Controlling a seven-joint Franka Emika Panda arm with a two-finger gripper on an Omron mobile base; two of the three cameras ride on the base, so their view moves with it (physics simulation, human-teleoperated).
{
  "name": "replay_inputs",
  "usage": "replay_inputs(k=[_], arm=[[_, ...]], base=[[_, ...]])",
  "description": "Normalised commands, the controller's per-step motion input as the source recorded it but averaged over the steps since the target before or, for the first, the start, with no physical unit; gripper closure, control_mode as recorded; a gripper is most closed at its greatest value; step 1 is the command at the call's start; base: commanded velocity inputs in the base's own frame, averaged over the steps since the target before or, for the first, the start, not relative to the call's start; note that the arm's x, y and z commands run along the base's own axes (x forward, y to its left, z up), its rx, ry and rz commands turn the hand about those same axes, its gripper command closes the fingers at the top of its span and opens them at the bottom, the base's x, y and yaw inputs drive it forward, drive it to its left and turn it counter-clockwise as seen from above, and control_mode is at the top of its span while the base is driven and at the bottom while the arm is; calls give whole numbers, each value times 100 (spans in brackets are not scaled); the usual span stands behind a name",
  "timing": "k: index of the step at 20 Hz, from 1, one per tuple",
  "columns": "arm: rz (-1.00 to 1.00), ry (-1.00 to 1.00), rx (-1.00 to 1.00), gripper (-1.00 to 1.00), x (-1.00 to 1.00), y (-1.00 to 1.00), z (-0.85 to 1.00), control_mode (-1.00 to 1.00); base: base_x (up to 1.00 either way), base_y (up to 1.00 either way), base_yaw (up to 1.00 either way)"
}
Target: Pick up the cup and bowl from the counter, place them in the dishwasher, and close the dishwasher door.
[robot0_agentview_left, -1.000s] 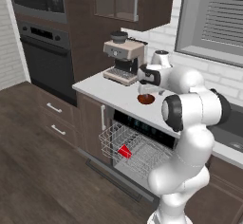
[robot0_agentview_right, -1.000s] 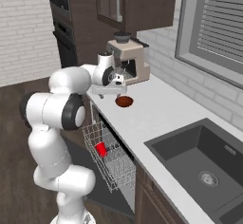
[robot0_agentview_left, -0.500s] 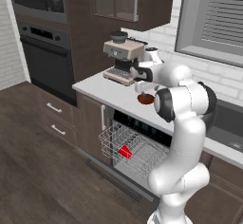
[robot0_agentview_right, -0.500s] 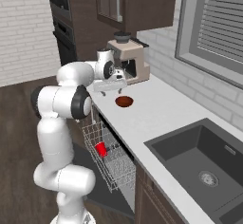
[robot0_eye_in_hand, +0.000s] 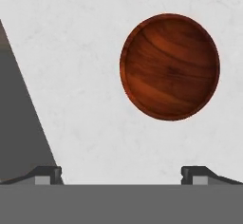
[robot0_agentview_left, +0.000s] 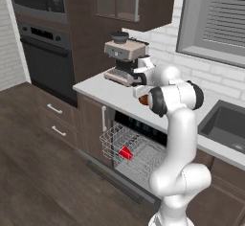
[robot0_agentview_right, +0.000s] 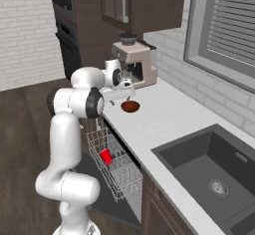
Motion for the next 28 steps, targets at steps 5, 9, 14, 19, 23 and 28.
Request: replay_inputs(k=[5,9,14,19,23,28], arm=[[0,10,-3,-100,31,8,-9,-100],[0,8,-1,-100,36,1,-1,-100],[1,1,-1,-100,4,6,-25,-100],[3,-6,-4,-100,3,0,-46,-100],[6,-1,-1,-100,32,0,-51,-100],[6,-1,0,-100,22,0,-41,-100]], base=[[0,0,0],[0,0,0],[0,0,0],[0,0,0],[0,0,0],[0,0,0]])
